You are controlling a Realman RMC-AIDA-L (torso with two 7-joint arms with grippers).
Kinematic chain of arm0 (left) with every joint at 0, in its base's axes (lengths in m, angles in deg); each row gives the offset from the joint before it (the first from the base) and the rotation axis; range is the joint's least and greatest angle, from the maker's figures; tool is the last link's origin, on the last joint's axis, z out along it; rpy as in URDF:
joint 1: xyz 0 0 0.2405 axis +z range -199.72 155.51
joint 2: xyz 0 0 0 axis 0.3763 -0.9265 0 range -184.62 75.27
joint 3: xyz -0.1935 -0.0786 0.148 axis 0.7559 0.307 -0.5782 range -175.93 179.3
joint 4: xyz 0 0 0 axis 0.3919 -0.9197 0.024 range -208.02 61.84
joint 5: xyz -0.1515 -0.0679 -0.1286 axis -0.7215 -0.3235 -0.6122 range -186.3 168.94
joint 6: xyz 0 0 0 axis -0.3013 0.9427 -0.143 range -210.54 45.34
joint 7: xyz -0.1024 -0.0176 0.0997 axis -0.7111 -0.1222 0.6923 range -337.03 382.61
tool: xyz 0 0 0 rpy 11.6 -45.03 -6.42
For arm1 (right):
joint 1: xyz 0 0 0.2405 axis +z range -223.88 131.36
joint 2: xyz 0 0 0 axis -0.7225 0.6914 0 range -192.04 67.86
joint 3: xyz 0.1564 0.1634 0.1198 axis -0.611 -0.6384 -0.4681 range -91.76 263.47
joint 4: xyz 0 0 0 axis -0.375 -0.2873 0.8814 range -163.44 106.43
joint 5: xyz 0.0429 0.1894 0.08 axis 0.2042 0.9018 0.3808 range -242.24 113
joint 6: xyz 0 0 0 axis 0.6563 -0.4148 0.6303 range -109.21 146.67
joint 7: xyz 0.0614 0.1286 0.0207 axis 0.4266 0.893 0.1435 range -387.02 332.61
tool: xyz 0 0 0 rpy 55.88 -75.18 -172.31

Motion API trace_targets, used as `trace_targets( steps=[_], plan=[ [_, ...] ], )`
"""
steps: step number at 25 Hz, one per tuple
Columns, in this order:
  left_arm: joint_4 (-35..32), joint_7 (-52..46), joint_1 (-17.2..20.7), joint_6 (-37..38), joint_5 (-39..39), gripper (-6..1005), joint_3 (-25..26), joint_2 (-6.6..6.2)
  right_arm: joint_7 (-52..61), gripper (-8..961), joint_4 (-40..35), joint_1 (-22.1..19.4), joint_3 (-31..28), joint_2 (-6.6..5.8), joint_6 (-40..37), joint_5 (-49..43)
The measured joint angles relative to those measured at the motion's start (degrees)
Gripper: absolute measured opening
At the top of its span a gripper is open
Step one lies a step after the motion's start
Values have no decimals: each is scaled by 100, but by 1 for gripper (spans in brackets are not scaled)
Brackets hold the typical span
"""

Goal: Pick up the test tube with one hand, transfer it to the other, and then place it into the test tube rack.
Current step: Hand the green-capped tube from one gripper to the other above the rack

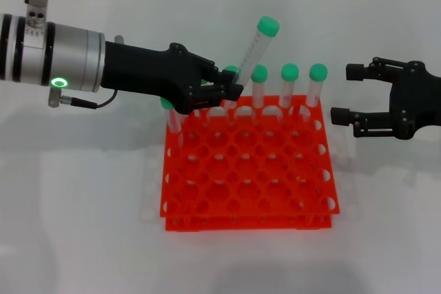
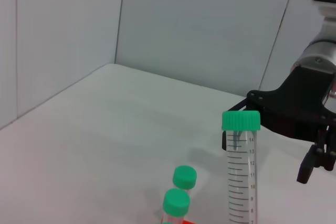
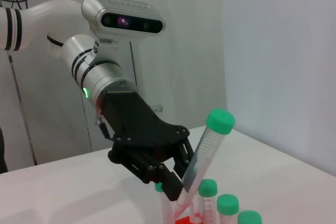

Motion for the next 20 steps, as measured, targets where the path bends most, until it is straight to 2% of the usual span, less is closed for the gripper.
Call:
trace_targets(
  steps=[20],
  plan=[
    [40, 260, -33, -92, -224, 198, -34, -19, -62, 857, 2, 11, -72, 0, 1, 0]
  ],
)
